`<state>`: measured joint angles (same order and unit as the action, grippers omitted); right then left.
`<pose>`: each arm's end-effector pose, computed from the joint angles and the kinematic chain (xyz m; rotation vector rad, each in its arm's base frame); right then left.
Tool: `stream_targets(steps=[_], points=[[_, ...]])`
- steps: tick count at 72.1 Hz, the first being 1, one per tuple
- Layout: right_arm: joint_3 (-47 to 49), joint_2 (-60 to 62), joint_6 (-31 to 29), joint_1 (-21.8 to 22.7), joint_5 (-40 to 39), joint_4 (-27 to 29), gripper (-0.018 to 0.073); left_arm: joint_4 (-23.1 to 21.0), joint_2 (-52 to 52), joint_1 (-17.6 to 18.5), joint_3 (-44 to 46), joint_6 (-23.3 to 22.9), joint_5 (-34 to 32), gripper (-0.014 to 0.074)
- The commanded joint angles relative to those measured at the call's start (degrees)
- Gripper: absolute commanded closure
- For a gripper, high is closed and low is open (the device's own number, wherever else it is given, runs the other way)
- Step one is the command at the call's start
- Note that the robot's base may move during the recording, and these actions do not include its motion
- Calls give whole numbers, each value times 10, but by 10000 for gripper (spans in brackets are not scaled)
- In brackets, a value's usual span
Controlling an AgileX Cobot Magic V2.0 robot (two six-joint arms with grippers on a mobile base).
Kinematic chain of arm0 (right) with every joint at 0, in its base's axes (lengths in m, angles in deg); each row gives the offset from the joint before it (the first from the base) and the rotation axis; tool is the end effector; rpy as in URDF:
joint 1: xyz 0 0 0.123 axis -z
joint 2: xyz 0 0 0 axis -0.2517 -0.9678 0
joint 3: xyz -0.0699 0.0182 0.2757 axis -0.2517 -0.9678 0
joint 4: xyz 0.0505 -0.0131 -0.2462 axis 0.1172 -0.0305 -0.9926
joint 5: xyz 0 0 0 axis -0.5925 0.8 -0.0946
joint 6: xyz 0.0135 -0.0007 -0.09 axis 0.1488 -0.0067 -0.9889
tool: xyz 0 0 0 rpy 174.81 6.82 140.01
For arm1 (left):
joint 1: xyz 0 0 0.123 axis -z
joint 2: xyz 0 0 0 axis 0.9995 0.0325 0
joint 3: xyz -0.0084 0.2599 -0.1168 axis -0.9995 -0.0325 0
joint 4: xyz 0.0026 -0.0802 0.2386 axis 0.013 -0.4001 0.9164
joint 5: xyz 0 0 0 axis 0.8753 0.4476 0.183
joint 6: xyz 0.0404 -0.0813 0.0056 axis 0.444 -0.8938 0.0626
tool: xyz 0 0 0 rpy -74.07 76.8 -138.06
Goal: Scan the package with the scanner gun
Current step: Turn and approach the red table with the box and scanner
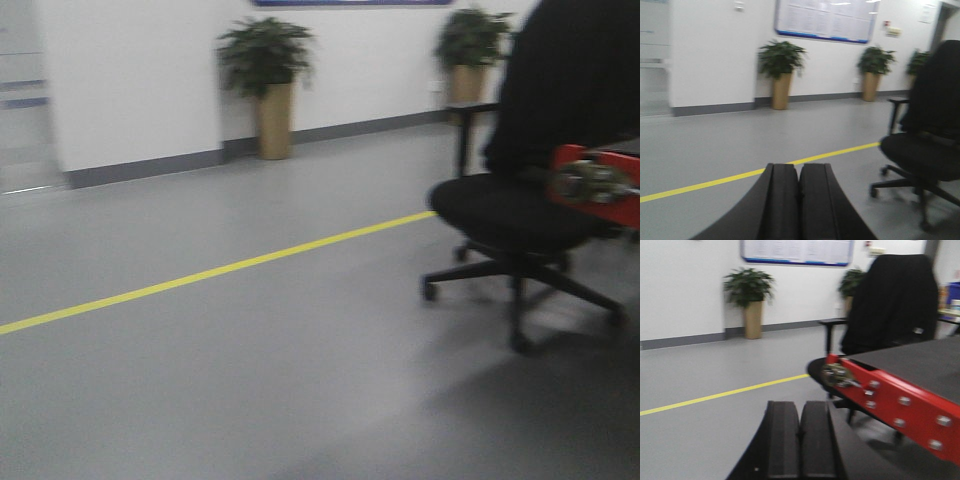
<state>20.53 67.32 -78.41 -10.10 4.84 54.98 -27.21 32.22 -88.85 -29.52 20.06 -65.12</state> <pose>0.0565 -0.0042 0.2090 0.0814 1.5295 -0.0354 0.0565 0.0007 0.2124 -0.0511 1.4885 -0.0355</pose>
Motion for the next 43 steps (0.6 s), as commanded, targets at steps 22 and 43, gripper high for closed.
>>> stream_targets(steps=[22,43], points=[[0,2,-1,2,-10,0,728,-3,-2,-3,1,0,-10,707],[0,2,-1,2,-10,0,728,-3,-2,-3,1,0,-10,707]])
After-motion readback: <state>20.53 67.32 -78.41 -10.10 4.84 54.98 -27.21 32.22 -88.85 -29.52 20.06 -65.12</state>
